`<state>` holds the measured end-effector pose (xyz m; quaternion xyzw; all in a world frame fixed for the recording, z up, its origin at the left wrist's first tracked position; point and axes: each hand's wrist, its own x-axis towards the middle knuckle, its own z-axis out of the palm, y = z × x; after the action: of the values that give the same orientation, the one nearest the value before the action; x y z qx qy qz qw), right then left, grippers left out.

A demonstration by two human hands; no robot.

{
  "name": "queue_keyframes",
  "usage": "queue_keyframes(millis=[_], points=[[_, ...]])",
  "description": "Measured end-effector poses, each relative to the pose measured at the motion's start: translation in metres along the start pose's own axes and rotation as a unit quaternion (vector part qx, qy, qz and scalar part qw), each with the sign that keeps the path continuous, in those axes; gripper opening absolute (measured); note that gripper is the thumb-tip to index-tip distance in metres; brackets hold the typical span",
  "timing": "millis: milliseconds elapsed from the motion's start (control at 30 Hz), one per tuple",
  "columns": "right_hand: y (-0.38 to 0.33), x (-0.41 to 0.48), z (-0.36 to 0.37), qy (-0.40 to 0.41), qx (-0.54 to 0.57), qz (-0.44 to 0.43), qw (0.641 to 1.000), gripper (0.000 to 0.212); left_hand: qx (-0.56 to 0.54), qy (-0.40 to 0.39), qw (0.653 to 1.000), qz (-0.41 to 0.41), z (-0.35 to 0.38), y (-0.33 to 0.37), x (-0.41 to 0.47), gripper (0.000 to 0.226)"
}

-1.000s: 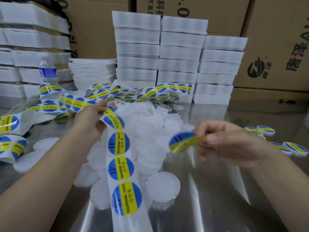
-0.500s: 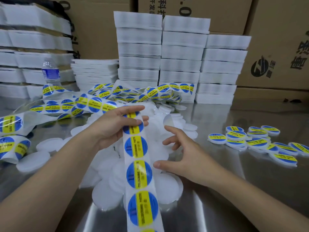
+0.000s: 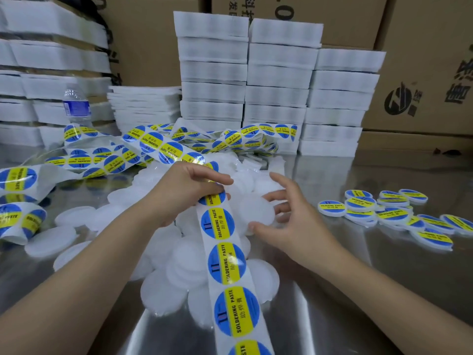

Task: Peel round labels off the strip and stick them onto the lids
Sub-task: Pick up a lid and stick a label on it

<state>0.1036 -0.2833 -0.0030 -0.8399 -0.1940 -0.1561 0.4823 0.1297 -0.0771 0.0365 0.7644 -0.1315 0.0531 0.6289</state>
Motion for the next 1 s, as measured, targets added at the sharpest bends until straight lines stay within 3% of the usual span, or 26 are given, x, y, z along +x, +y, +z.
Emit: queue_keyframes(millis=[100, 233, 333, 567, 733, 833, 933, 1000], points=[[-0.002, 0.000, -0.003, 0.039, 0.017, -0.035, 0.998, 0.085, 0.026, 0.012, 1.000, 0.013, 0.007, 0.002, -0.001, 0.034], [-0.006, -0.002, -0.004, 0.062, 0.001, -0.088, 0.994, 0.087, 0.035, -0.009, 0.999, -0.023, 0.014, 0.008, -0.006, 0.013], [-0.008, -0.003, -0.004, 0.068, 0.002, -0.106, 0.992, 0.087, 0.044, -0.029, 0.998, -0.044, 0.017, 0.008, -0.008, 0.018], [-0.008, -0.004, -0.003, 0.058, -0.026, -0.124, 0.990, 0.089, 0.061, -0.071, 0.993, -0.065, 0.019, 0.007, -0.010, 0.012], [-0.012, -0.004, -0.009, 0.012, -0.038, -0.094, 0.995, 0.091, -0.021, -0.063, 0.992, -0.104, 0.015, 0.004, -0.009, 0.014], [-0.019, -0.002, -0.011, 0.034, 0.044, -0.060, 0.997, 0.066, -0.042, -0.055, 0.991, -0.113, 0.014, 0.004, -0.007, 0.018], [-0.028, 0.001, -0.019, 0.060, 0.229, -0.004, 0.972, 0.026, -0.041, -0.062, 0.990, -0.118, 0.014, 0.004, -0.007, 0.016], [-0.030, 0.004, -0.026, 0.057, 0.314, 0.054, 0.946, 0.022, -0.041, -0.064, 0.990, -0.119, 0.014, 0.003, -0.006, 0.015]])
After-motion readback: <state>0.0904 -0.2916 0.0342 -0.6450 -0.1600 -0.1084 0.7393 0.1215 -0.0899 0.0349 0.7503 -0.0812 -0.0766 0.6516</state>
